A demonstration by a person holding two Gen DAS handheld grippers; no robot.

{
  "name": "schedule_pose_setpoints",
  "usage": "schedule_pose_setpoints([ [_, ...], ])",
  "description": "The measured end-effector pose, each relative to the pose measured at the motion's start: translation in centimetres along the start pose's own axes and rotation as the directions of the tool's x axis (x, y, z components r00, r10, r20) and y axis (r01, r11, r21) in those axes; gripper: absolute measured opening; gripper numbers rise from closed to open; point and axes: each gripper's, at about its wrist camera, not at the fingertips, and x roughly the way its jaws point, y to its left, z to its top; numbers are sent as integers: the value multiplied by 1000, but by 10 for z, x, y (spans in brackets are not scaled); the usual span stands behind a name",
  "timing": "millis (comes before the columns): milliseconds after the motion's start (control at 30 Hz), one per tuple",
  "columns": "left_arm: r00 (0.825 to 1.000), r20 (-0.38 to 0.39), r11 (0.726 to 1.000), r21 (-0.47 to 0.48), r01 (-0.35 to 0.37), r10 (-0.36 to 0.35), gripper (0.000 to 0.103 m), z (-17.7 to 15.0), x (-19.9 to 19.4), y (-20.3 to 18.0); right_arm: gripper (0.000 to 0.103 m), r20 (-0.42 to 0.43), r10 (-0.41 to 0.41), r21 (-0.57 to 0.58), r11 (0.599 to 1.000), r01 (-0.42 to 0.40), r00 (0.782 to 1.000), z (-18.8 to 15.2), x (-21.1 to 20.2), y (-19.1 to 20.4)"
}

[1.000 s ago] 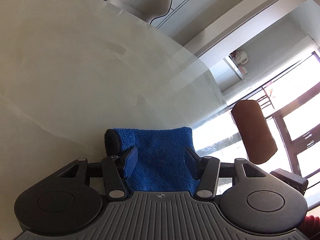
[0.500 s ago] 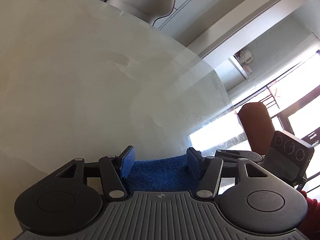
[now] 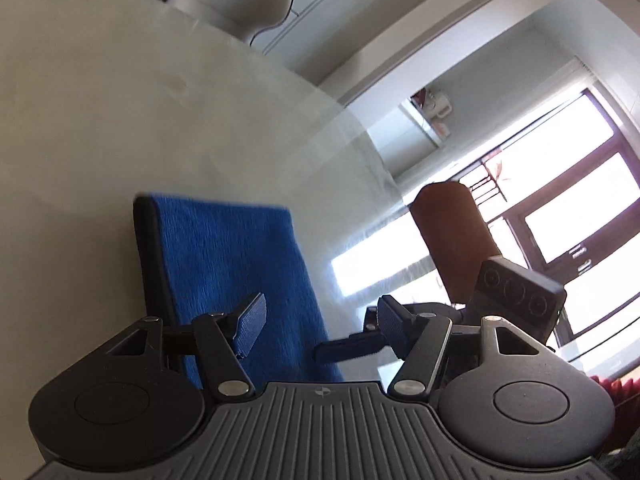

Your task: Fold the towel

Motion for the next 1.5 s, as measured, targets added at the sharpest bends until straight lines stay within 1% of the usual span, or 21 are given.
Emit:
schedule_pose_setpoints([
  [100,998,-45,998,-35,-46,44,64,-13,16,1,66,-29,-31,-30,999,30,999,-17,-1,14],
  [200,998,-22,996,-69,-61,59,64,-14,15,0,67,-37,-68,-21,998,67,997,-22,-13,23],
  [267,994,-4,992,-58,-107,107,64,-13,10,-6,69,-38,-118,-28,993,117,992,-19,-19,31],
  [300,989,11,989,-29,-144,144,65,-12,7,-14,73,-37,-157,-40,987,155,987,-14,-22,37],
  [333,985,25,986,-4,-169,169,65,-12,4,-21,83,-34,-195,-43,980,194,980,-8,-21,40],
  [367,980,40,981,18,-194,193,66,-12,1,-28,89,-32,-252,-35,967,251,967,-3,-23,47],
  [400,974,57,974,33,-223,221,68,-13,-3,-36,98,-30,-313,-18,950,313,949,1,-25,53],
  [433,966,72,967,44,-253,249,70,-14,-6,-43,102,-30,-362,-2,932,362,932,4,-25,58],
  [567,923,117,921,93,-377,366,71,-26,-15,-67,102,-50,-528,52,846,531,847,3,-26,73],
  [633,897,130,889,132,-438,422,72,-36,-17,-77,102,-64,-613,41,787,616,787,1,-22,79],
  [700,875,137,860,167,-483,465,72,-45,-18,-87,102,-78,-699,27,711,702,711,1,-13,83],
  [733,866,140,848,178,-499,480,72,-51,-20,-91,102,-81,-722,26,687,726,687,2,-7,83],
  [800,856,150,840,171,-515,494,72,-61,-30,-92,102,-101,-762,38,639,768,640,-1,-5,86],
  [867,848,160,835,156,-528,506,72,-70,-41,-92,102,-109,-790,52,602,797,604,-1,-8,88],
  [933,833,174,825,134,-548,525,72,-79,-54,-90,102,-116,-814,74,565,822,569,-5,-13,95],
  [1067,817,178,810,128,-572,548,73,-91,-60,-95,102,-125,-831,80,537,840,543,-8,-13,107],
  [1133,814,178,806,132,-576,553,73,-96,-60,-97,102,-123,-840,69,523,849,528,-11,-12,114],
  [1200,811,184,804,131,-580,555,74,-100,-61,-100,102,-122,-845,74,516,854,521,-12,-12,119],
  [1267,795,200,791,119,-601,573,81,-106,-64,-103,102,-120,-846,101,511,854,520,-14,-15,125],
  [1333,780,212,778,116,-618,588,83,-111,-67,-105,102,-118,-849,117,503,856,515,-15,-17,129],
  [1500,775,212,771,122,-625,595,84,-119,-75,-109,102,-118,-875,129,455,881,469,-17,-19,140],
])
